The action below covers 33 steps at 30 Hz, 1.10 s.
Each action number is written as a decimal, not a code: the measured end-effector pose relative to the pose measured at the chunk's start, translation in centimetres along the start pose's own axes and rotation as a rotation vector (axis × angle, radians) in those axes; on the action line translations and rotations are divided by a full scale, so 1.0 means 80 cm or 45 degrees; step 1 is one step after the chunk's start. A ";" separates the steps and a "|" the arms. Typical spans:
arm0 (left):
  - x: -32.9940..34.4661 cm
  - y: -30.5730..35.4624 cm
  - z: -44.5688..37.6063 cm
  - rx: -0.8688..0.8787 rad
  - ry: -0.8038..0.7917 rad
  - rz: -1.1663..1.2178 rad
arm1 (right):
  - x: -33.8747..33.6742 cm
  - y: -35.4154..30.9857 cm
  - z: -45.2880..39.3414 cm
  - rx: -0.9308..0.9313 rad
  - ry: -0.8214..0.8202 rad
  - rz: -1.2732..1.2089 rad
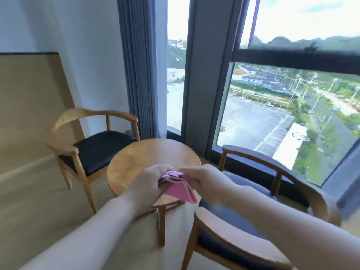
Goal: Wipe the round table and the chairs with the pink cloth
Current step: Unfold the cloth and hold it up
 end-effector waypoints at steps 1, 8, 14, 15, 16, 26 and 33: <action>-0.028 0.042 -0.015 0.019 -0.026 0.031 | -0.051 -0.009 0.010 0.022 0.032 0.001; -0.136 0.297 -0.113 0.165 -0.247 0.281 | -0.342 -0.033 0.131 0.062 0.292 0.138; -0.121 0.447 -0.203 0.364 0.010 -0.075 | -0.443 -0.004 0.244 0.076 0.424 0.200; -0.112 0.465 -0.216 0.396 0.007 -0.085 | -0.452 0.007 0.260 0.095 0.476 0.143; -0.104 0.481 -0.228 0.426 0.010 -0.079 | -0.458 0.019 0.277 0.125 0.522 0.067; -0.068 0.523 -0.311 0.557 -0.148 -0.102 | -0.482 0.089 0.379 0.346 0.723 0.039; -0.072 0.521 -0.339 0.645 -0.265 -0.003 | -0.494 0.077 0.375 0.418 0.601 0.256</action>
Point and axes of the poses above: each hand's wrist, its own z-axis away from the middle knuckle, its own x-axis out of the palm, y = z × x, the point moved 3 cm from there along -z, towards the middle knuckle, and after that the axes turned 13 degrees about -y, right-handed, at the moved point
